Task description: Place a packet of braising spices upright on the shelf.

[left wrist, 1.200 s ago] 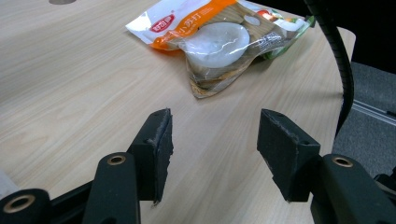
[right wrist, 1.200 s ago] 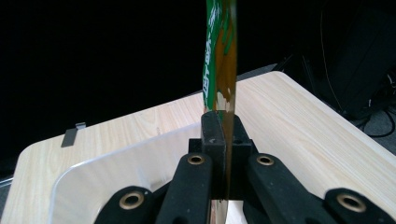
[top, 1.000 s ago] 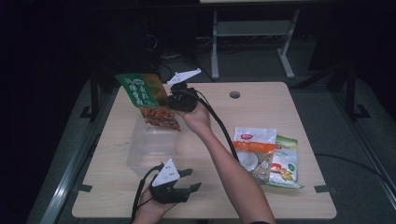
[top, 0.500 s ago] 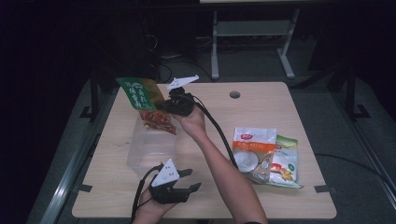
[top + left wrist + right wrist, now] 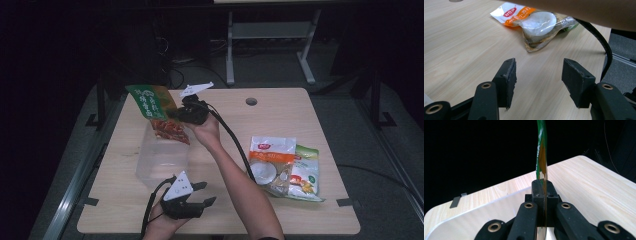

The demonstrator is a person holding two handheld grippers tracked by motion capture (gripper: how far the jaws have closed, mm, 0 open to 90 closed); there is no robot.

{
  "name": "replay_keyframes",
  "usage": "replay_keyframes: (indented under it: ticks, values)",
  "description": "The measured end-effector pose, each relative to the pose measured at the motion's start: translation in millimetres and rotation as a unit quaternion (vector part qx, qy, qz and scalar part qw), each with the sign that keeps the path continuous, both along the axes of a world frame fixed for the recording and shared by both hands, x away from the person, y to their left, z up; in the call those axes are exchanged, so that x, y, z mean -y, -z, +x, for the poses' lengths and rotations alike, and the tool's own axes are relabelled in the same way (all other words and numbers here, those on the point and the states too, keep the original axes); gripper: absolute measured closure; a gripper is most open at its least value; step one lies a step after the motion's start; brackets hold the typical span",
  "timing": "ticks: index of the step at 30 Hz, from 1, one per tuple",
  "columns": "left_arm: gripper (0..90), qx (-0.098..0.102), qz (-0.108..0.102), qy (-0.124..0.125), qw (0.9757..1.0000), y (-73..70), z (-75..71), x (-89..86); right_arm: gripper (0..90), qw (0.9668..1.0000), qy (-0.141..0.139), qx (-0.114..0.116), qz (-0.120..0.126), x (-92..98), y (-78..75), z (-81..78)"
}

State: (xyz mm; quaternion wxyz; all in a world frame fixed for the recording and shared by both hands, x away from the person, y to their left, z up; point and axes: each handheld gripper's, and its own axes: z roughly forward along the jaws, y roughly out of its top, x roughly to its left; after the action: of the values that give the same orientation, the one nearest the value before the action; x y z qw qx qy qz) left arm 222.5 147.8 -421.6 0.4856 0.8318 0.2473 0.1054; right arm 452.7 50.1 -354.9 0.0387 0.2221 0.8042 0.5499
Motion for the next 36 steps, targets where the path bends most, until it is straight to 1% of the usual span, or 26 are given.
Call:
replay_keyframes:
  ticks: [2,5,7,8,9,12,14,15,17,19,23,25,26,28,32,33,36]
  values:
    - [44.5,0.000,0.000,0.000,1.0000,0.0,0.1,-0.1,89.8,1.0000,0.002,-0.003,-0.002,-1.0,4.6,0.3]
    - [44.6,-0.001,0.000,0.000,1.0000,-0.1,0.2,-0.3,89.7,0.9999,0.009,-0.005,0.001,0.3,9.3,1.0]
    - [44.5,0.000,0.001,0.000,1.0000,0.0,0.0,-0.1,89.6,0.9998,0.013,-0.009,-0.009,0.5,14.0,1.1]
    - [44.6,0.000,0.001,0.000,1.0000,0.0,0.0,-0.1,89.6,0.9998,0.013,-0.009,-0.009,0.5,14.0,1.1]
    - [44.6,0.000,0.001,0.000,1.0000,0.0,0.0,-0.1,89.5,0.9997,0.016,-0.010,-0.013,1.8,18.8,0.8]
    - [44.6,-0.001,0.001,0.000,1.0000,0.1,0.2,0.0,89.3,0.9996,0.021,-0.019,-0.003,6.8,21.9,1.0]
    - [44.6,-0.001,0.001,0.000,1.0000,0.1,0.3,0.0,89.3,0.9996,0.020,-0.020,-0.007,8.3,23.0,1.0]
    - [44.6,-0.002,0.002,0.000,1.0000,0.0,0.1,0.3,89.2,0.9995,0.019,-0.019,-0.013,10.9,25.8,0.6]
    - [44.6,-0.002,0.003,0.002,1.0000,0.3,0.3,0.8,89.1,0.9994,0.019,-0.023,-0.016,14.5,27.6,0.4]
    - [44.6,-0.002,0.002,0.001,1.0000,0.8,0.1,1.5,89.1,0.9994,0.020,-0.023,-0.014,17.3,28.0,0.8]
    - [44.6,-0.002,0.004,0.004,1.0000,1.1,-0.3,2.7,88.1,0.9992,0.021,-0.021,-0.027,17.4,26.2,-0.1]
    - [44.5,-0.002,0.004,0.004,1.0000,1.3,0.0,3.0,83.8,0.9988,0.021,-0.019,-0.040,16.2,24.8,-0.1]
    - [44.5,-0.002,0.004,0.004,1.0000,1.4,0.0,3.1,83.2,0.9986,0.021,-0.021,-0.043,15.8,24.2,0.2]
    - [44.4,-0.003,0.004,0.004,1.0000,1.5,-0.1,3.0,78.7,0.9982,0.028,-0.016,-0.049,15.6,22.6,-0.1]
    - [44.2,-0.003,0.004,0.003,1.0000,1.3,0.1,2.5,75.5,0.9981,0.032,-0.020,-0.048,18.7,21.4,0.6]
    - [44.1,-0.003,0.003,0.003,1.0000,1.4,0.6,2.4,69.0,0.9980,0.035,-0.028,-0.044,22.5,20.3,1.7]
    - [43.6,-0.004,0.004,0.002,1.0000,1.3,0.8,2.3,61.7,0.9980,0.039,-0.029,-0.041,30.4,16.5,0.3]
